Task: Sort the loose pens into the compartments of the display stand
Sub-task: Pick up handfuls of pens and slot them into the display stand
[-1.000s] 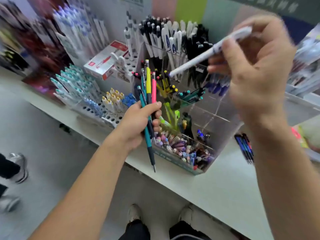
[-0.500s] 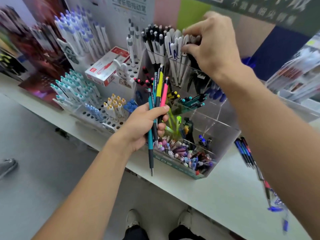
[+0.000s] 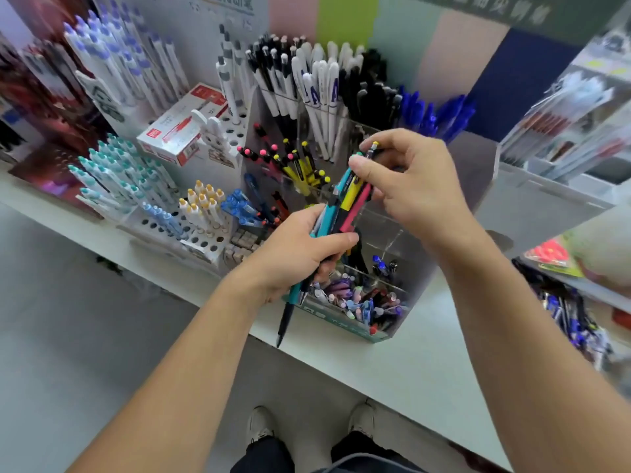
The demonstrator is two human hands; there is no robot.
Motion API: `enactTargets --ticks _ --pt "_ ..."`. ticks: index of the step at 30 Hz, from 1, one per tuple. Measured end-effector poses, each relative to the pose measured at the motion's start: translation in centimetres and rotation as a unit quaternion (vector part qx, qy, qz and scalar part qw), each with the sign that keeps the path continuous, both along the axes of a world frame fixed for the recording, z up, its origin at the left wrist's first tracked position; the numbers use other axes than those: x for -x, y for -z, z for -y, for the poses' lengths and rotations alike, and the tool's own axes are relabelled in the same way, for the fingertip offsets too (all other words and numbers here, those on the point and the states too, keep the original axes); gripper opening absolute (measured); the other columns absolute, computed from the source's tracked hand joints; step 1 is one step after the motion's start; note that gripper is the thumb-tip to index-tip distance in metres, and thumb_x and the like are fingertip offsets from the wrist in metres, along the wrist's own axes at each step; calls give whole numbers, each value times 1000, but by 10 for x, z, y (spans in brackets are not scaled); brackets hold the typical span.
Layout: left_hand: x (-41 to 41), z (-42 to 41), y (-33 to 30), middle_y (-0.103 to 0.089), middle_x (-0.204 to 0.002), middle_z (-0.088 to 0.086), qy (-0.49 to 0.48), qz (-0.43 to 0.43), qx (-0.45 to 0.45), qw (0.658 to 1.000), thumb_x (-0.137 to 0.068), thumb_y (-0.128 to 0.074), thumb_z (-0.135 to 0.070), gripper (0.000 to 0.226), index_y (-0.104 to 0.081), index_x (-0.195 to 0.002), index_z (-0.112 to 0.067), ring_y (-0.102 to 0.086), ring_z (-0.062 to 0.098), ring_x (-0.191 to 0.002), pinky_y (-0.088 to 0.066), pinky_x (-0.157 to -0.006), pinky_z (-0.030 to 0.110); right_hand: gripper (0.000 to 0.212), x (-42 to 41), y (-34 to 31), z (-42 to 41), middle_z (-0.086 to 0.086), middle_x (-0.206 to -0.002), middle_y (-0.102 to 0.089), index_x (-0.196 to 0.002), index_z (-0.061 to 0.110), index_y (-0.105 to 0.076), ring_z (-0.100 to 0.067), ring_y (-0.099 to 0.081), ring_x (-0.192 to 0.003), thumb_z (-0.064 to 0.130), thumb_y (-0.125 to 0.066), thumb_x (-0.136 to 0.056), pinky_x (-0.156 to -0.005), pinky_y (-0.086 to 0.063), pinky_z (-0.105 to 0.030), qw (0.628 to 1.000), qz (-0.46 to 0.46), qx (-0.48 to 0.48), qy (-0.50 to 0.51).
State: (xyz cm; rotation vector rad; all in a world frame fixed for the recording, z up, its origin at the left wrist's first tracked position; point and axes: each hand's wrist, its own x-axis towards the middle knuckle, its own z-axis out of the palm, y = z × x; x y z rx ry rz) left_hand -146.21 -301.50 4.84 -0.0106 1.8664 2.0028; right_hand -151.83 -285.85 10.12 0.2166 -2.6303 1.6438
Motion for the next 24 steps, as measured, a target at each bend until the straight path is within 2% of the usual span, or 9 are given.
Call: enactTargets --ticks 3,5,6,8,11,15,19,22,24 --pt "-4 -6 6 -50 -67 0 -13 49 -51 997 -98 -63 -21 12 -53 -95 -15 -37 12 -50 -33 -43 21 11 -2 2 -16 -18 -86 -70 -105 9 -63 -12 -54 -52 5 -65 -96 -40 -40 -21 984 71 158 42" --pt "-7 -7 10 -51 -69 0 -18 64 -70 995 -98 -62 -23 11 -54 -97 -15 -38 12 -51 -33 -44 20 18 0 -1 -28 -13 -80 -64 -103 12 -62 -9 -48 -50 -4 -57 -94 -40 -36 -19 968 47 226 100" --pt "-8 -7 12 -50 -69 1 -17 58 -58 996 -98 -63 -22 12 -53 -97 -14 -38 12 -51 -33 -44 21 23 1 -2 -36 -8 -77 -61 -103 14 -62 -7 -47 -49 -5 -53 -93 -41 -36 -19 969 23 214 123" --pt "-10 -7 15 -46 -68 3 -14 28 -2 1000 -98 -64 -20 15 -51 -95 -14 -38 14 -51 -34 -45 24 28 -1 -4 -45 2 -71 -59 -105 18 -64 -5 -47 -52 -2 -50 -92 -47 -38 -19 990 -16 88 112" --pt "-10 -12 17 -44 -65 2 -17 -20 75 997 -95 -69 -23 20 -51 -93 -15 -38 17 -52 -33 -46 30 13 -13 2 -34 10 -66 -58 -109 18 -69 0 -49 -54 16 -63 -98 -57 -43 -24 997 15 -76 -27" --pt "-12 -22 13 -55 -73 -4 -41 -78 169 982 -90 -74 -33 23 -54 -97 -23 -50 13 -60 -41 -55 29 35 -25 19 -17 16 -74 -53 -110 17 -70 0 -46 -62 40 -78 -84 -64 -38 -21 994 40 -93 -29" --pt "-20 -24 19 -59 -79 -8 -35 -71 158 984 -90 -73 -28 25 -55 -107 -25 -53 1 -60 -41 -53 17 26 -27 31 -21 4 -75 -56 -101 23 -63 -11 -48 -63 36 -79 -85 -60 -49 -37 995 58 -76 -13" --pt "-21 -20 24 -57 -83 -7 -31 -74 204 976 -91 -72 -33 25 -53 -106 -24 -52 7 -65 -41 -58 21 26 -26 37 -22 7 -77 -52 -114 30 -61 -9 -47 -62 30 -74 -91 -61 -44 -31 994 87 -43 -45" --pt "-20 -17 24 -56 -85 -7 -23 -88 248 964 -91 -71 -35 28 -51 -105 -22 -53 5 -68 -41 -59 22 20 -25 36 -21 9 -72 -50 -110 30 -62 -7 -44 -58 32 -73 -92 -57 -40 -27 995 86 -19 -53"
